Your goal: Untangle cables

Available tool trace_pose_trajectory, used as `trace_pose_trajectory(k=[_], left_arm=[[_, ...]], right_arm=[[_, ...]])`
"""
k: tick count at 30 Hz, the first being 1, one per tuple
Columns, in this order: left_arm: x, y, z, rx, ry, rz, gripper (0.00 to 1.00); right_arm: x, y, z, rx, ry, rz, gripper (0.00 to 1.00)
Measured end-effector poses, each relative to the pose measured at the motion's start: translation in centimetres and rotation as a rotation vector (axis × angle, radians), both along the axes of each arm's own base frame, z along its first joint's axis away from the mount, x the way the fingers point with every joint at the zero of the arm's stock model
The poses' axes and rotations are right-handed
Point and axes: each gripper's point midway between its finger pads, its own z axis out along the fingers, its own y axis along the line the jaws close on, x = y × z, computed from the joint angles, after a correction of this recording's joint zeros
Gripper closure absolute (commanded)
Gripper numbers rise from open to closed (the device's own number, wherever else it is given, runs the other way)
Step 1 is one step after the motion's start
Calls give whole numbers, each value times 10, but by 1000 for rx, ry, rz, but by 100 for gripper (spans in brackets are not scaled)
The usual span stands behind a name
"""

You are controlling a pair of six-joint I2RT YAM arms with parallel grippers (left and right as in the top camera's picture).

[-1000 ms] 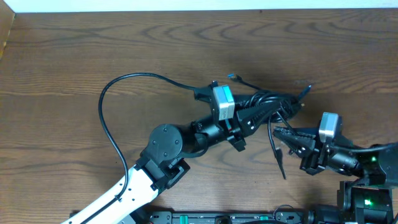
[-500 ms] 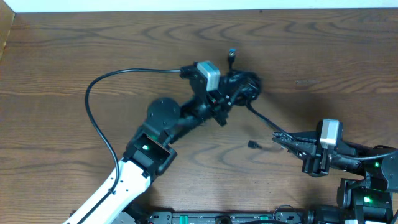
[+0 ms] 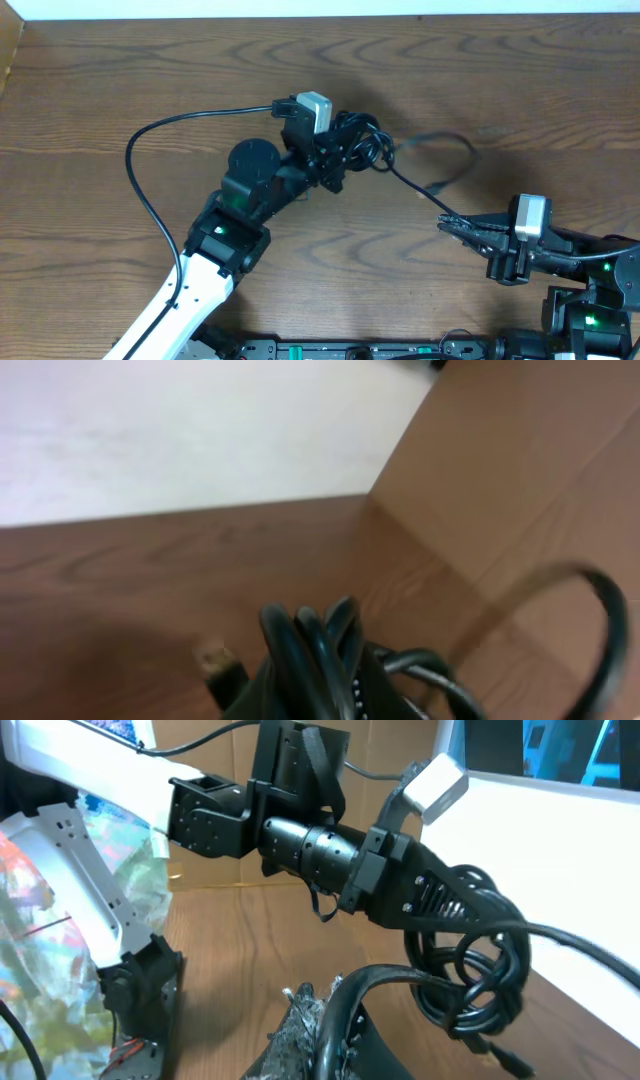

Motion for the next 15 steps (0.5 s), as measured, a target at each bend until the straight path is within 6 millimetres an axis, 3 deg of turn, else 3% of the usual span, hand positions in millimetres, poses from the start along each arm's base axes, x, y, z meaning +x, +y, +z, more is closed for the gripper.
trace_pose_trajectory(k=[13, 15], left_arm=[[-11, 18, -22, 184, -29, -25, 93], [-15, 21, -23, 220, -44, -30, 92]], right_arm=[[19, -15, -13, 31, 163, -100, 99], [19, -16, -14, 33, 171, -102, 72]])
